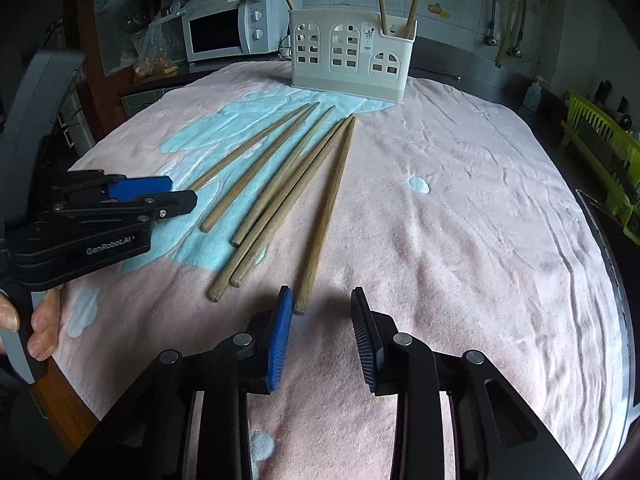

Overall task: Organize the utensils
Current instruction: 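Close the left tool on a wooden chopstick while the right tool grasps another chopstick, then lift both held chopsticks and carry them above the white holder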

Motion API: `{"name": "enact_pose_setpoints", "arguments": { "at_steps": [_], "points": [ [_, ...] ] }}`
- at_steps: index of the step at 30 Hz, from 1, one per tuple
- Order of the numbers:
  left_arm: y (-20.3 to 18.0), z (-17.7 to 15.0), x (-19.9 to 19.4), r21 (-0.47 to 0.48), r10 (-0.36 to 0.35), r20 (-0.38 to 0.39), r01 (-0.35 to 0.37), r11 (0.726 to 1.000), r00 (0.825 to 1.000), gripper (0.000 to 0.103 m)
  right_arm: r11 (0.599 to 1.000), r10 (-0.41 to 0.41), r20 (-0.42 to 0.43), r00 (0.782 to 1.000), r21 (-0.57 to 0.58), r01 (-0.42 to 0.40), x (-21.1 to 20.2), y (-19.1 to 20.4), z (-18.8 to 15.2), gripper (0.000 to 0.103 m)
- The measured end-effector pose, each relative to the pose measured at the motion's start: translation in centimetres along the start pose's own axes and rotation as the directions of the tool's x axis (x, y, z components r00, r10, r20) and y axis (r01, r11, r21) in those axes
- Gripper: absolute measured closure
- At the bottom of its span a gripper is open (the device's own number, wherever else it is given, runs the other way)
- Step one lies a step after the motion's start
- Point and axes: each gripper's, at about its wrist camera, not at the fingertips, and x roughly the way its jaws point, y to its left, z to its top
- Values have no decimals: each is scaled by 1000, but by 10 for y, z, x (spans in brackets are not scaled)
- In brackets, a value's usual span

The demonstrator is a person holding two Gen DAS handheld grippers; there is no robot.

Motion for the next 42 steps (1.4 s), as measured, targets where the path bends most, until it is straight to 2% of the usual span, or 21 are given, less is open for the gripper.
{"name": "enact_pose_setpoints", "arguments": {
  "at_steps": [2, 12, 14, 16, 18, 22, 31, 37, 42],
  "points": [
    [0, 2, 2, 3, -8, 2, 8, 1000, 1000, 79, 1000, 11, -2, 1000, 8, -11, 1, -1, 1, 75],
    [-5, 6, 6, 22, -5, -5, 6, 1000, 1000, 82, 1000, 11, -7, 1000, -10, -11, 6, 3, 2, 78],
    [-4, 6, 6, 17, -10, -8, 10, 1000, 1000, 85, 1000, 3, -6, 1000, -24, -3, 7, 5, 2, 82],
    [-1, 8, 6, 3, -12, -15, 12, 1000, 1000, 90, 1000, 11, -6, 1000, -15, -11, 7, 4, 3, 93],
    [4, 9, 6, -10, -20, -21, 19, 1000, 1000, 96, 1000, 23, -6, 1000, 1, -23, 5, 0, 4, 93],
    [7, 9, 5, -19, -31, -21, 31, 999, 999, 97, 1000, 25, 12, 1000, 4, -25, -1, -2, 4, 94],
    [11, 8, 7, -43, -63, -20, 62, 997, 998, 97, 1000, 14, 124, 992, 6, -15, -38, -8, 23, 95],
    [18, 11, 10, -80, -107, -42, 103, 991, 993, 96, 1000, 11, 225, 974, -2, -11, -65, -14, 46, 95],
    [14, 14, 12, -83, -93, -53, 88, 993, 994, 96, 1000, 10, 275, 961, -16, -6, -76, -16, 63, 95]
  ]
}}
